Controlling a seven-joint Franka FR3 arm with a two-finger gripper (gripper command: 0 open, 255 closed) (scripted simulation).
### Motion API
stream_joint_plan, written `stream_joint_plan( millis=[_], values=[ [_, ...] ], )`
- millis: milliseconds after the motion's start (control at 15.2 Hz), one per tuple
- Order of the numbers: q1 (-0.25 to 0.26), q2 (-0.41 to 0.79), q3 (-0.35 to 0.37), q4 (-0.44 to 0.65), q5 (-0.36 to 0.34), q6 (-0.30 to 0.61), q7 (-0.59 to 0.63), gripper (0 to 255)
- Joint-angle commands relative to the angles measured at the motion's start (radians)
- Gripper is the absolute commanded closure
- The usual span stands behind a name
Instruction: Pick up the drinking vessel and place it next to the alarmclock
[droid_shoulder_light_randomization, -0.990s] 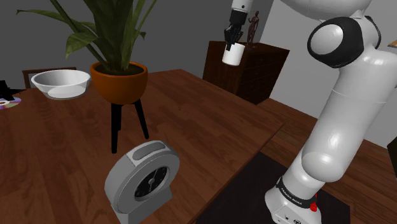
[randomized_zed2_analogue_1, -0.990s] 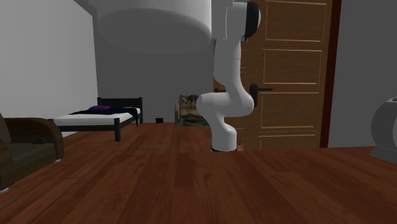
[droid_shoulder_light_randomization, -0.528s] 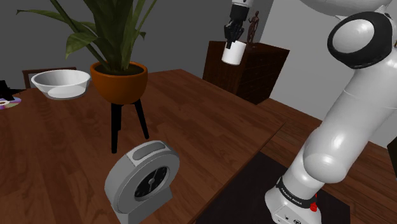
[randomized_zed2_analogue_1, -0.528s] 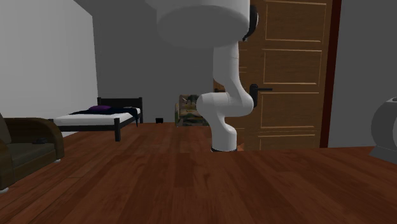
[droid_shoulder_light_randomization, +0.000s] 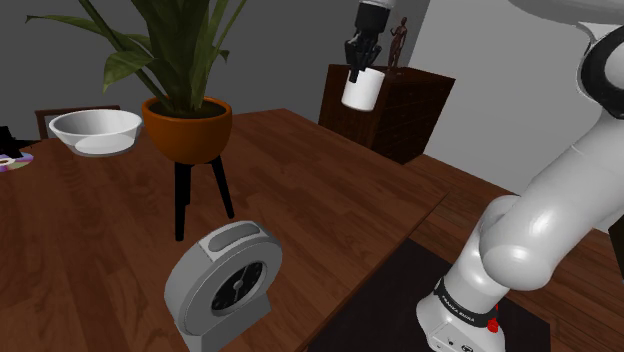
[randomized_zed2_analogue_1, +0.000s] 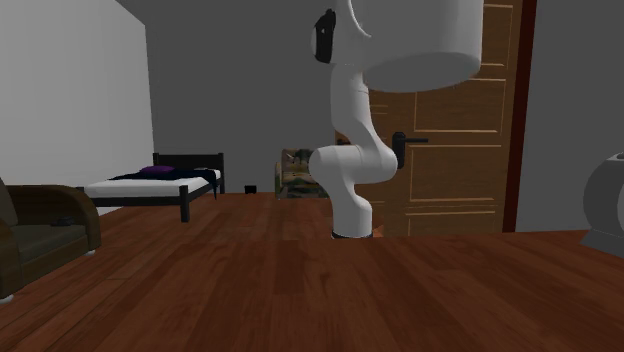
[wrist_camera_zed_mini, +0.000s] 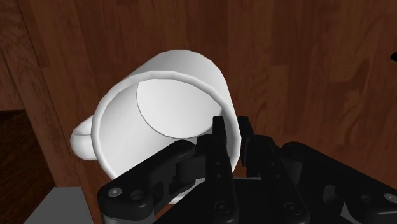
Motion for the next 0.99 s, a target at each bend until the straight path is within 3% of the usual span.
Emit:
stream_joint_plan(
  millis=[0, 924],
  values=[
    [0.015, -0.044, 0.027, -0.045, -0.002, 0.0, 0.044, 255],
    [0.123, -0.205, 0.263, -0.193, 0.059, -0.015, 0.384, 255]
  ],
)
